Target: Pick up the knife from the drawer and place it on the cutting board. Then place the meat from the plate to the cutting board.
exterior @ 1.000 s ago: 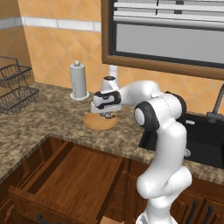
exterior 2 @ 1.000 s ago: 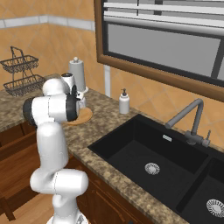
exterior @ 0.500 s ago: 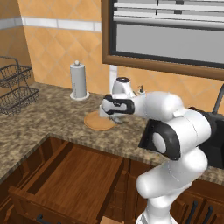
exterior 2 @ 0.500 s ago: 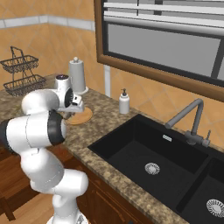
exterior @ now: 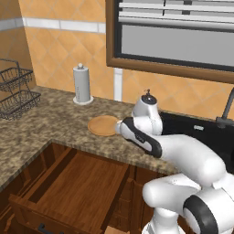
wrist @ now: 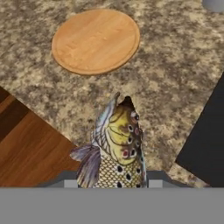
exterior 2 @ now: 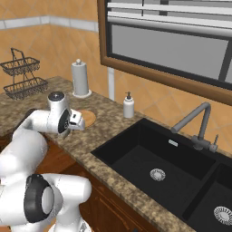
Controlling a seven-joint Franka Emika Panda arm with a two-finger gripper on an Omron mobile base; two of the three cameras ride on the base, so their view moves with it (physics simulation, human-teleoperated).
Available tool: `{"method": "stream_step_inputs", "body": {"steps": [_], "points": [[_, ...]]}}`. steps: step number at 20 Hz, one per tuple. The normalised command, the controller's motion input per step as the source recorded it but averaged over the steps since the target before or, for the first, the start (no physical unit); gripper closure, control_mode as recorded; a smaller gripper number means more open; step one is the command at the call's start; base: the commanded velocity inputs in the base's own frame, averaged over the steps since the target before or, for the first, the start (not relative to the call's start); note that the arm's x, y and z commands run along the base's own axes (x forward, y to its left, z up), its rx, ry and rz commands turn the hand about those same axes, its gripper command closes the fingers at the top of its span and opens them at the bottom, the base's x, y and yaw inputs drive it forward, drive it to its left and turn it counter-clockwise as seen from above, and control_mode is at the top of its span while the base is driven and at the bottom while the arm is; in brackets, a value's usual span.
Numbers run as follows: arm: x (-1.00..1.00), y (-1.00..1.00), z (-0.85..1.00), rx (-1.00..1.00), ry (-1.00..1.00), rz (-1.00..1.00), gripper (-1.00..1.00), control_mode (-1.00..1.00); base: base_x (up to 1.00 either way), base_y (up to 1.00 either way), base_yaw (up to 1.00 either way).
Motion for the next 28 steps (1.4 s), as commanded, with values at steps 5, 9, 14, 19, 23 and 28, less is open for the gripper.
{"method": "stream_step_inputs", "body": {"steps": [5,9,14,19,23,28], "points": [[-1.00,-0.30,0.61,0.01,0.01,-0.03,1.00,-1.00,0.00,0.00,0.00],[-1.00,-0.24,0.87,0.00,0.05,-0.02,1.00,-1.00,0.00,0.00,0.00],[-0.98,-0.20,0.82,0.00,0.07,-0.01,1.00,-1.00,0.00,0.00,0.00],[-0.74,-0.02,0.59,0.00,0.01,0.00,1.00,-1.00,0.00,0.00,0.00],[-0.59,0.00,0.21,0.00,0.00,0.00,1.00,-1.00,0.00,0.00,0.00],[-0.27,0.00,0.00,0.00,0.00,0.00,1.00,-1.00,0.00,0.00,0.00]]}}
